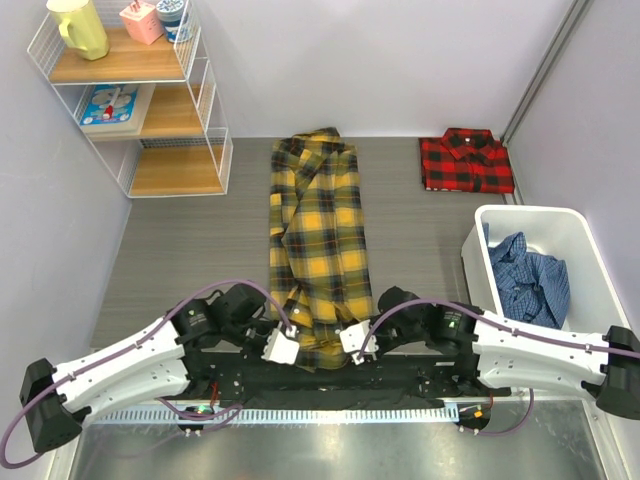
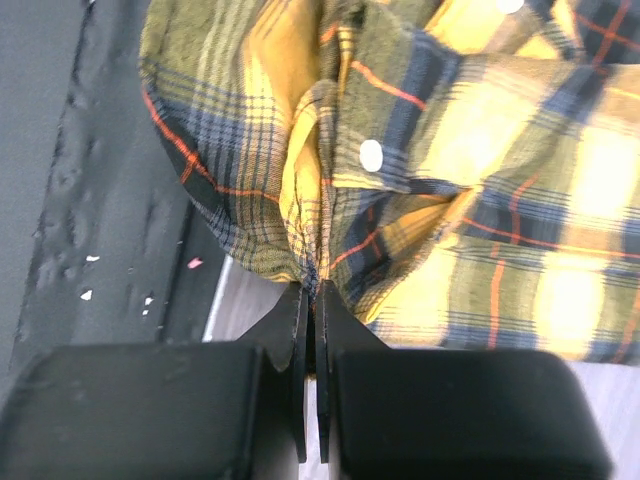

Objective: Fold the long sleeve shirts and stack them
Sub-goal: Fold the shirt

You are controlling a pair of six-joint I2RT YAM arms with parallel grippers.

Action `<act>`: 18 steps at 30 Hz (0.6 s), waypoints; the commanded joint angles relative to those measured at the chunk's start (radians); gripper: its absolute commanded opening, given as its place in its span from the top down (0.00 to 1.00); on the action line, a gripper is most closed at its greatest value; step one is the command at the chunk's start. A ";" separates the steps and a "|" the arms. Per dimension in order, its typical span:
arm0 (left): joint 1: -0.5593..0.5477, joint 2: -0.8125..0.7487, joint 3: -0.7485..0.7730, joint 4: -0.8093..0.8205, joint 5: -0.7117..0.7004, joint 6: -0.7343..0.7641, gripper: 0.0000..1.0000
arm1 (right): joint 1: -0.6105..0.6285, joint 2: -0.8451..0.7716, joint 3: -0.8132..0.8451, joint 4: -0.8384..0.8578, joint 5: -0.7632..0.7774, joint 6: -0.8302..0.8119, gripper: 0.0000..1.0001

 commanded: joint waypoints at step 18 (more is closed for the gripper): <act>0.630 0.844 0.857 0.006 0.303 0.088 1.00 | -0.673 0.760 0.798 -0.089 -0.397 -0.450 0.99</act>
